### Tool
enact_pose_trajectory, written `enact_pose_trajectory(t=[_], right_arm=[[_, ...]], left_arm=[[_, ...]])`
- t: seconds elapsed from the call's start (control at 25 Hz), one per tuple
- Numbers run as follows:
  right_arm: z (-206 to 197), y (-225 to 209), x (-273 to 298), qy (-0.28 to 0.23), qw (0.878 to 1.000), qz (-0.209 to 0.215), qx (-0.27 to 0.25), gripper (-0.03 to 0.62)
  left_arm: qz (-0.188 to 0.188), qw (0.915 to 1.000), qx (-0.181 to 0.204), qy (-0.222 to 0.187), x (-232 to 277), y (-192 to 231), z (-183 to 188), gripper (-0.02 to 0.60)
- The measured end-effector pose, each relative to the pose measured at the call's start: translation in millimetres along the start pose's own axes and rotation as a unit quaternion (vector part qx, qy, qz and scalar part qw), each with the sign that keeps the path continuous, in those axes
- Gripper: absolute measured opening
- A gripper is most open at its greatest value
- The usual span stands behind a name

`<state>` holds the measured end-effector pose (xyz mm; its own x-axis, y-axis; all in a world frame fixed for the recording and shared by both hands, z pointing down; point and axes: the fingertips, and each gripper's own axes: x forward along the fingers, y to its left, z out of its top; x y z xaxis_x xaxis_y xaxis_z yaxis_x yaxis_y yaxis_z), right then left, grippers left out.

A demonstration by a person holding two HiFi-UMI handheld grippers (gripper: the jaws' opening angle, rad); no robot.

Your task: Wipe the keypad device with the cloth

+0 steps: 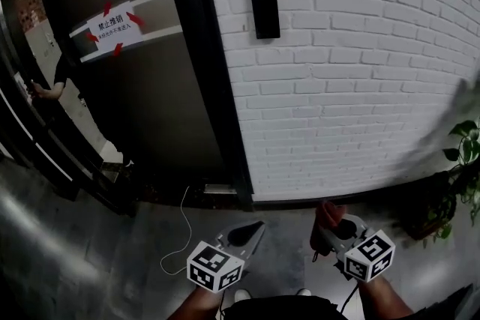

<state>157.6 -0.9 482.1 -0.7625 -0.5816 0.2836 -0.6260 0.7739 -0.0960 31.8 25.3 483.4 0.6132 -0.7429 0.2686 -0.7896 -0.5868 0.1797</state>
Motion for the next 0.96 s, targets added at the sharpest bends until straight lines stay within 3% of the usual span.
enact_pose_trajectory(t=[0.4,0.96], right_arm=[[6,18,6,-0.009,0.999,-0.038,-0.001,0.051],[1,32,4,0.005,0.999,-0.044,0.014,0.051]], left_arm=[[-0.013,0.9999,0.006,-0.003,-17,28,0,0.017],[-0.014,0.9999,0.004,-0.006,-28,30,-4,0.017]])
